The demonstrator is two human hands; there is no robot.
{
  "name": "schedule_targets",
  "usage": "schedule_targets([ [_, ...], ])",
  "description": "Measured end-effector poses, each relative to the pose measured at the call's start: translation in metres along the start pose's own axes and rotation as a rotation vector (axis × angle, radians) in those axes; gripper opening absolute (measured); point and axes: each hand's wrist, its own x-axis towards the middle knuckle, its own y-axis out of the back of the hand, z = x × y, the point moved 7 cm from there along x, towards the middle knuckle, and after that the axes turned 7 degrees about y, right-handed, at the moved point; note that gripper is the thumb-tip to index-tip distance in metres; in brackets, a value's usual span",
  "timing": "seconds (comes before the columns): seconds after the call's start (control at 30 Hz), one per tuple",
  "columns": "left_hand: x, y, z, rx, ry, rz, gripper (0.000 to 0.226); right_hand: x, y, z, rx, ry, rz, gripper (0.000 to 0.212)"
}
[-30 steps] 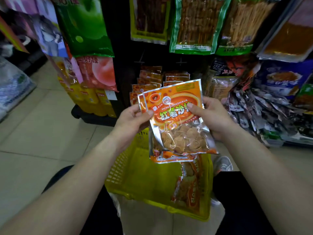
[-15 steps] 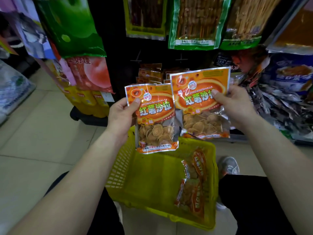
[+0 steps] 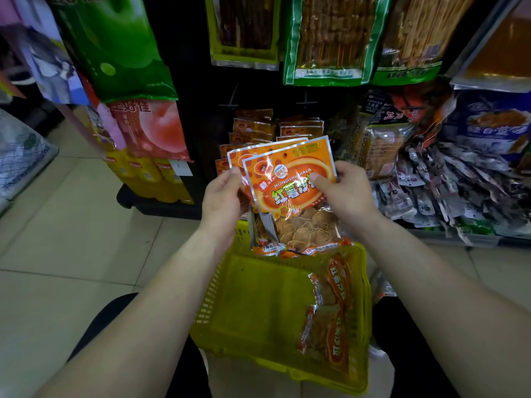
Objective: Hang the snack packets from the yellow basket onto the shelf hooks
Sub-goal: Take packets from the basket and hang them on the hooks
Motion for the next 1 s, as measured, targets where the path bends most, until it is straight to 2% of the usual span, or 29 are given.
schedule_targets([
  [0.1, -0.002, -0.007, 0.003, 0.070, -0.077, -0.018, 0.027, 0.001, -0.001, 0.003, 0.023, -0.051, 0.056, 0.010],
  [0.2, -0.001, -0.005, 0.006, 0.215, -0.149, 0.055, 0.025, 0.002, -0.005, 0.008, 0.014, -0.086, 0.061, 0.014],
  [0.37, 0.007, 0.002, 0.009, 0.252, -0.185, 0.098, 0.013, 0.009, -0.006, 0.010, -0.051, -0.129, -0.051, 0.052],
  [0.47, 0.010, -0.003, 0.007, 0.339, -0.204, 0.032, 0.016, 0.014, -0.002, 0.001, -0.151, -0.043, -0.133, 0.067],
  [0.57, 0.011, -0.010, 0.001, 0.412, -0.199, -0.033, 0.019, 0.017, 0.000, -0.021, -0.389, 0.184, -0.179, 0.080],
  [0.6, 0.010, -0.013, -0.001, 0.422, -0.190, -0.062, 0.020, 0.015, -0.004, -0.029, -0.482, 0.259, -0.236, 0.076],
  [0.67, 0.009, -0.019, -0.004, 0.460, -0.182, -0.113, 0.018, 0.008, -0.017, -0.037, -0.650, 0.360, -0.369, 0.055],
  [0.77, 0.008, -0.026, -0.009, 0.553, -0.189, -0.154, 0.014, 0.005, -0.026, -0.038, -0.787, 0.376, -0.417, 0.016],
  [1.0, 0.010, -0.032, -0.023, 0.602, -0.147, -0.213, 0.015, 0.007, -0.017, -0.020, -0.776, 0.275, -0.450, 0.022],
])
